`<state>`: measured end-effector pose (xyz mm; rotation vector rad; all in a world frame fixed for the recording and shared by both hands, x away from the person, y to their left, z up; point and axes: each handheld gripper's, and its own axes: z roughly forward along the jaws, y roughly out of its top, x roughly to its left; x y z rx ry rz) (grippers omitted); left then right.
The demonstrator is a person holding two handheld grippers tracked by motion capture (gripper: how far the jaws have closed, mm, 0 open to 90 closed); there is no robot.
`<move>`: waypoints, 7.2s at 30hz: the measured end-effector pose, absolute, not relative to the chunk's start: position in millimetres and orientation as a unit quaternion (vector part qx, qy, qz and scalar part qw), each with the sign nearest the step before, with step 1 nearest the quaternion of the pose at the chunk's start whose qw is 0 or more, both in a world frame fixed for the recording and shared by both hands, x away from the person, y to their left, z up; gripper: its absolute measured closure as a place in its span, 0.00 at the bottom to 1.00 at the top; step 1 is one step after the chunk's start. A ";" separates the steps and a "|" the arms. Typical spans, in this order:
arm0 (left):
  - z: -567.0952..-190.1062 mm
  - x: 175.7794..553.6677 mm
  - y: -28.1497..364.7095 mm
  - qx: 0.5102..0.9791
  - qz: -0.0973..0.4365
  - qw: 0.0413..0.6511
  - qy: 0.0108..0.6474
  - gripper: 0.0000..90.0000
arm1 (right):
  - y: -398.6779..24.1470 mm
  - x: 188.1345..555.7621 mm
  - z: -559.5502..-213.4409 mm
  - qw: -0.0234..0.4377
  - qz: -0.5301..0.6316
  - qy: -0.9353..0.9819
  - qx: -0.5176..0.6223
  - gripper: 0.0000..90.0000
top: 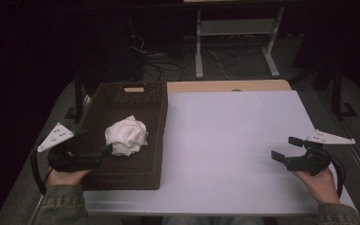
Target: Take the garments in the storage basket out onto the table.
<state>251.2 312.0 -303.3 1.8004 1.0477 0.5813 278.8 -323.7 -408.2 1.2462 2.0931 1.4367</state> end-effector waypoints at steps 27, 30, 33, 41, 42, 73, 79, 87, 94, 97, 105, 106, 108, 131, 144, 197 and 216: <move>-284.3 291.6 306.6 0.777 0.209 0.417 0.424 0.00 | -320.6 279.1 -408.8 0.155 0.499 0.737 0.429 0.00; -281.1 296.8 303.7 0.781 0.207 0.414 0.419 0.00 | -320.7 278.4 -408.6 0.156 0.499 0.737 0.429 0.00; -278.9 301.8 300.4 0.783 0.205 0.413 0.417 0.00 | -321.3 277.8 -408.3 0.157 0.499 0.737 0.429 0.00; -279.1 314.6 293.7 0.793 0.196 0.403 0.414 0.00 | -321.9 277.1 -408.0 0.158 0.499 0.735 0.431 0.00; -279.4 315.9 292.9 0.794 0.195 0.401 0.414 0.00 | -322.0 277.1 -408.0 0.159 0.499 0.735 0.431 0.00; -307.4 365.3 281.0 0.829 0.143 0.335 0.425 0.00 | -320.9 278.2 -409.0 0.157 0.495 0.741 0.426 0.00; -316.7 375.6 282.0 0.830 0.143 0.316 0.437 0.00 | -320.5 278.4 -409.2 0.156 0.494 0.742 0.424 0.00; -328.6 388.8 282.9 0.829 0.137 0.296 0.454 0.00 | -320.2 278.4 -409.4 0.155 0.493 0.744 0.424 0.00; -338.7 397.7 285.4 0.831 0.126 0.280 0.464 0.00 | -320.3 278.8 -409.8 0.155 0.492 0.744 0.424 0.00; -344.0 401.2 285.7 0.830 0.118 0.278 0.468 0.00 | -319.5 278.8 -410.0 0.154 0.492 0.746 0.423 0.00; -354.1 408.3 287.8 0.831 0.102 0.273 0.474 0.00 | -319.5 278.4 -409.8 0.155 0.492 0.746 0.422 0.00; -355.5 408.9 287.7 0.832 0.100 0.271 0.474 0.00 | -319.6 278.4 -409.8 0.155 0.492 0.746 0.422 0.00; -357.8 409.9 287.8 0.834 0.091 0.269 0.473 0.00 | -319.5 278.4 -409.8 0.154 0.492 0.746 0.421 0.00; -383.5 418.5 283.8 0.865 0.040 0.196 0.461 0.00 | -318.0 278.4 -410.4 0.152 0.489 0.751 0.417 0.00; -380.9 413.4 277.9 0.882 0.082 0.143 0.441 0.43 | -317.3 278.4 -410.4 0.150 0.487 0.753 0.416 0.00; -227.6 397.7 261.0 0.940 0.042 0.106 0.321 0.83 | -318.6 275.5 -408.6 0.155 0.498 0.745 0.415 0.00; -148.6 385.4 248.5 0.951 0.072 0.096 0.283 0.83 | -320.1 274.7 -408.6 0.154 0.507 0.738 0.418 0.00</move>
